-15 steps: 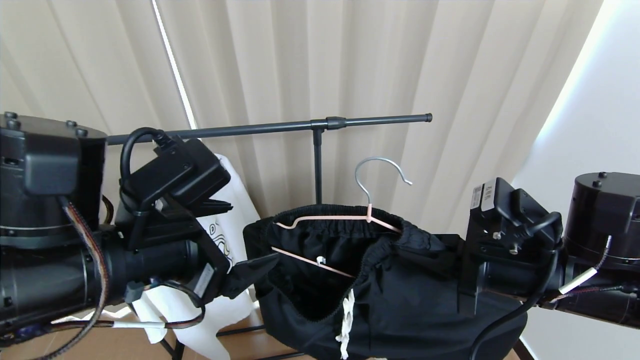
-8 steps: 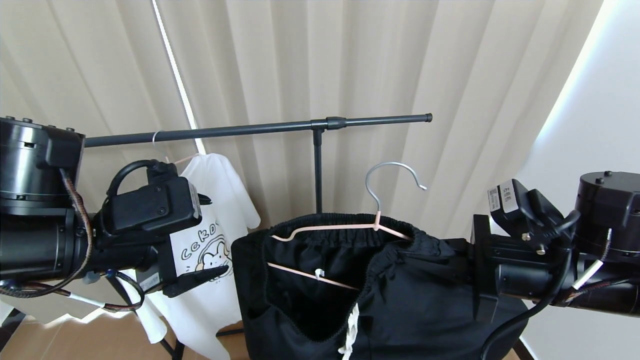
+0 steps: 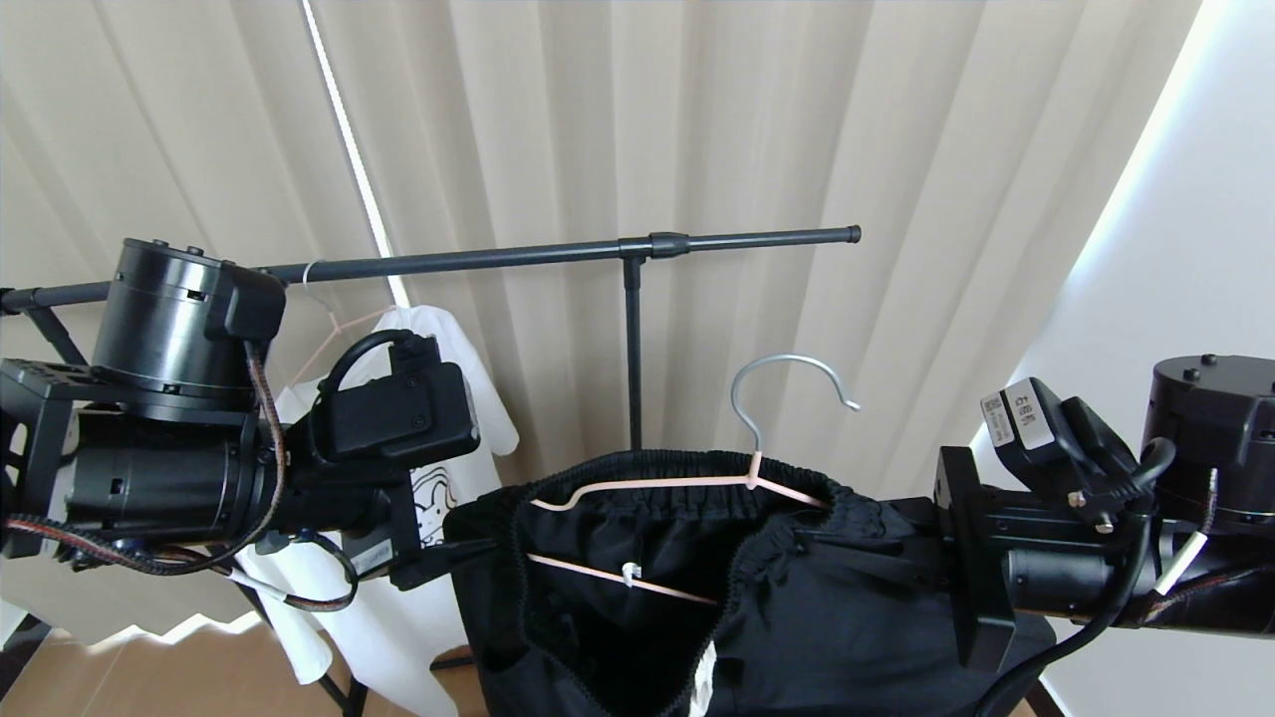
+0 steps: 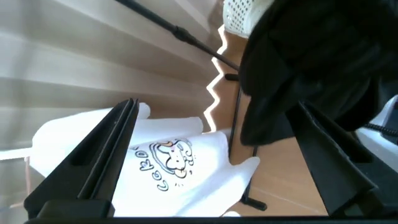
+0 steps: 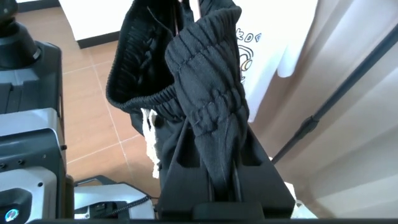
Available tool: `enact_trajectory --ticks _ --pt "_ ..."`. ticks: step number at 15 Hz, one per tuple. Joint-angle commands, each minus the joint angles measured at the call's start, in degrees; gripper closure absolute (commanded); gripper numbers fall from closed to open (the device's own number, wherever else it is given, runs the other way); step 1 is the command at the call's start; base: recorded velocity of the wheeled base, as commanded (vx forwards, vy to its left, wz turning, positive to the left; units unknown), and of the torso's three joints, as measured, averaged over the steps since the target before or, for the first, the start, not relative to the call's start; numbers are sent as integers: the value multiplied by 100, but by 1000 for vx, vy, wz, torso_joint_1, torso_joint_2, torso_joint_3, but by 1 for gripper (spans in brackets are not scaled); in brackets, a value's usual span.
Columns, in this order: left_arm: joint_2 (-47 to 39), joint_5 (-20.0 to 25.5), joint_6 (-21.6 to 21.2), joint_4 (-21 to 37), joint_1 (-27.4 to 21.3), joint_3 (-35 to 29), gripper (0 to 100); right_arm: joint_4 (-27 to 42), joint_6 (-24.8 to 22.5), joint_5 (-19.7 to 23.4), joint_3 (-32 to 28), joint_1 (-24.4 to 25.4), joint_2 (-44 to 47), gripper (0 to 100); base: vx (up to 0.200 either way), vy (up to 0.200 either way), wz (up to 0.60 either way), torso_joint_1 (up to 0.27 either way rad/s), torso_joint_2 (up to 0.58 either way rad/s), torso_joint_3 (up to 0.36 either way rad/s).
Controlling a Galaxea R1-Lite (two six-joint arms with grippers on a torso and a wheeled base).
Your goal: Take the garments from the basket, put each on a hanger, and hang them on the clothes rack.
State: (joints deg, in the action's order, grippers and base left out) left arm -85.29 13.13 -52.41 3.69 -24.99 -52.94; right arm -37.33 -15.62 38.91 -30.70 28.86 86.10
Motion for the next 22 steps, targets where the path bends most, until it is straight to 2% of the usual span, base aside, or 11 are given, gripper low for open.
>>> enact_trajectory --ticks 1,5,6,8,11,13,15,22 --pt "-146 5 143 0 -199 -102 0 -29 -12 20 20 6 -6 100 0 0 0 0 0 0" --pt "-261 32 433 0 -542 -146 0 -644 -12 29 292 6 29 100 0 0 0 0 0 0" --pt "-269 58 477 0 -568 -155 0 -653 -3 29 301 6 21 100 0 0 0 0 0 0" --pt "-357 436 530 9 -586 -234 0 -662 -20 196 336 6 12 100 0 0 0 0 0 0" --pt "-480 480 556 9 -595 -260 0 -662 -56 354 371 -108 -23 100 0 0 0 0 0 0" --pt "-551 761 609 9 -621 -357 0 -662 -91 503 380 -143 -15 100 0 0 0 0 0 0" --pt "-612 1069 899 17 -639 -506 0 -653 -267 556 389 -143 12 100 0 0 0 0 0 0" --pt "-920 1157 943 9 -937 -656 0 -767 -258 600 380 -152 29 100 0 0 0 0 0 0"
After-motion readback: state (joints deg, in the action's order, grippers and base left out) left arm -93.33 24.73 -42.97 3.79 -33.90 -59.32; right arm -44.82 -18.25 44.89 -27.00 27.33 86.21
